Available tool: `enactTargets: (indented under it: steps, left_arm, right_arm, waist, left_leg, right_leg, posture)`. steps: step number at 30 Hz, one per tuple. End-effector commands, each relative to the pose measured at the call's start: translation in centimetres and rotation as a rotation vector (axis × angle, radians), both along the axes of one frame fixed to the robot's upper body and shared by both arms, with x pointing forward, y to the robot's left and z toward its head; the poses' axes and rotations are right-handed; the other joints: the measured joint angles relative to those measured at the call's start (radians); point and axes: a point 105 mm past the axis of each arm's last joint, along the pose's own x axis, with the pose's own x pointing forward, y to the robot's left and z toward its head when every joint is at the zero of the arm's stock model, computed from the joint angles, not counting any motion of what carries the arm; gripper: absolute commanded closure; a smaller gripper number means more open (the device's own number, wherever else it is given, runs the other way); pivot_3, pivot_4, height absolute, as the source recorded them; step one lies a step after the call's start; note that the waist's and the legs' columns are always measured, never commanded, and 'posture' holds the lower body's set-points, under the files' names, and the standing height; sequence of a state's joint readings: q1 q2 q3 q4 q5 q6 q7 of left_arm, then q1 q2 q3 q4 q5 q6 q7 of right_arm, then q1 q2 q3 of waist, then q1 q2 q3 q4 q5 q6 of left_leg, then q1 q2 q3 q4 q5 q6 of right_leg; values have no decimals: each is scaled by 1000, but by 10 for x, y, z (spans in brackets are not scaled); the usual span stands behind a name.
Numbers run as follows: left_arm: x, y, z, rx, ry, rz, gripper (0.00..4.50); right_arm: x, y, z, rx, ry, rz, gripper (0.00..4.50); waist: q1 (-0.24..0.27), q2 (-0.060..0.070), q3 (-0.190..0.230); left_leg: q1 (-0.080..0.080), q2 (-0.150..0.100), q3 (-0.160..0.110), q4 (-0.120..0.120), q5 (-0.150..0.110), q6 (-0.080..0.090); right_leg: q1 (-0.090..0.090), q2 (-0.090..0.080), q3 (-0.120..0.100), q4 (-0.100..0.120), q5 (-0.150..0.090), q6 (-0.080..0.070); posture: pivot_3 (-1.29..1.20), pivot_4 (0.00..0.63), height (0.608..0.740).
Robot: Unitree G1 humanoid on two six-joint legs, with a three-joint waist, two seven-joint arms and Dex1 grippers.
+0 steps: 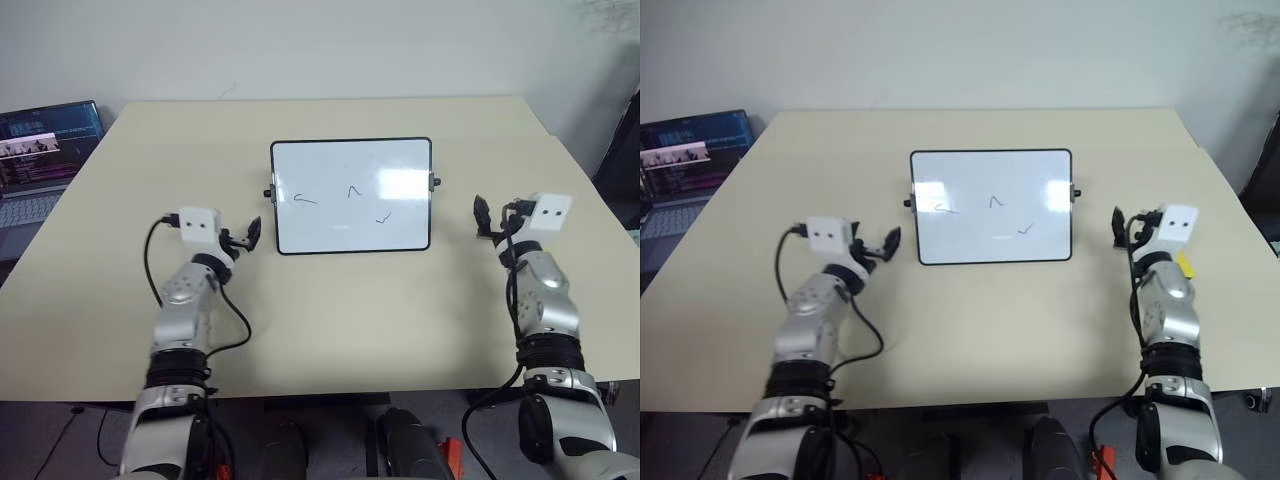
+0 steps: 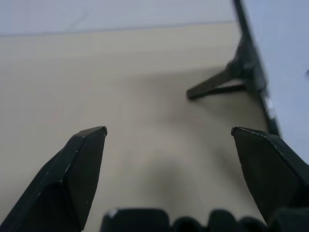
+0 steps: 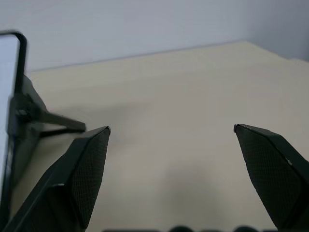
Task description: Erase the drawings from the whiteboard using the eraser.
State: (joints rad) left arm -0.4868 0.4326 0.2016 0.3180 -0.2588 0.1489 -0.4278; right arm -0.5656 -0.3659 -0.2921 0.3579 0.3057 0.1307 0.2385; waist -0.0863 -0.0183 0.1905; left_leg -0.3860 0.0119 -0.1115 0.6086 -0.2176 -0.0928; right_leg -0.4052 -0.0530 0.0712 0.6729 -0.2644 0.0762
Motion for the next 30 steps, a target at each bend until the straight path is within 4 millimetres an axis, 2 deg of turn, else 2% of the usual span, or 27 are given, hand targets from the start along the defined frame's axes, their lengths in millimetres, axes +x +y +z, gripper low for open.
enactTargets:
  steps: [1, 4, 6, 8, 10, 12, 16, 19, 23, 30]
  left_arm:
    - [-17, -23, 47, 63, -34, -287, 0]
    - [-25, -54, 50, 150, 45, -471, 0]
    - [-39, -87, 47, 171, 82, -649, 0]
    - [-51, -128, 41, 168, 100, -809, 0]
    - [-53, -173, 26, 162, 106, -907, 0]
    - [-52, -199, 11, 206, 115, -948, 0]
    - [-54, -221, 11, 233, 100, -1000, 0]
    - [-57, -226, 11, 223, 101, -1033, 0]
    - [-65, -233, 5, 225, 118, -1098, 0]
    - [-81, -250, 11, 216, 63, -1208, 0]
  right_arm:
    - [-9, -5, 34, -39, -5, 43, 8]
    - [-13, -24, 38, -41, 92, 1, 8]
    - [-17, -36, 41, -50, 140, -27, 8]
    - [-23, -51, 44, -65, 200, -53, 8]
    - [-33, -68, 43, -68, 264, -74, 8]
    - [-40, -79, 33, -76, 347, -78, 8]
    - [-49, -84, 16, -74, 476, -50, 8]
    - [-54, -89, 7, -59, 551, -54, 8]
    - [-56, -97, 5, -60, 592, -59, 8]
    - [-52, -98, -2, -77, 647, -26, 8]
  waist:
    - [1, 0, 0]
    - [10, 0, 0]
    - [20, 0, 0]
    - [25, 0, 0]
    - [35, 1, 0]
    - [40, 0, 0]
    - [21, 1, 0]
    - [12, 1, 0]
    - [14, 1, 0]
    - [17, 1, 0]
  left_leg:
    - [0, 0, 0, 0, 0, 0]
    - [-1, 0, -1, 0, 0, 0]
    - [-1, 0, -1, 0, 0, 0]
    - [-2, 0, -1, 0, 0, 0]
    - [-5, 0, -1, 0, 0, 0]
    - [-9, -1, -1, 1, -1, 1]
    - [-8, 0, -1, 1, -4, 6]
    - [-8, 0, 2, 1, -4, 8]
    - [-8, -1, 2, 2, -4, 8]
    - [-8, -1, 2, 2, -4, 8]
  right_leg:
    - [0, 0, 0, 0, 0, 0]
    - [0, 0, -1, -1, 0, 0]
    - [1, 0, -1, -2, 0, 0]
    - [1, 0, -1, -5, 0, 0]
    - [1, 0, -2, -9, 1, 1]
    - [1, 0, -2, -12, 2, 2]
    - [0, 0, -1, -14, 2, 2]
    - [0, 0, 0, -13, 1, 2]
    - [0, 0, 0, -13, 1, 2]
    - [0, -1, 0, -14, 2, 3]
  posture:
    - [0, 150, 740]
    - [0, 150, 740]
    - [0, 150, 740]
    - [0, 150, 740]
    - [0, 150, 740]
    - [0, 150, 740]
    - [0, 150, 740]
    - [0, 150, 740]
    - [0, 150, 740]
    - [0, 150, 740]
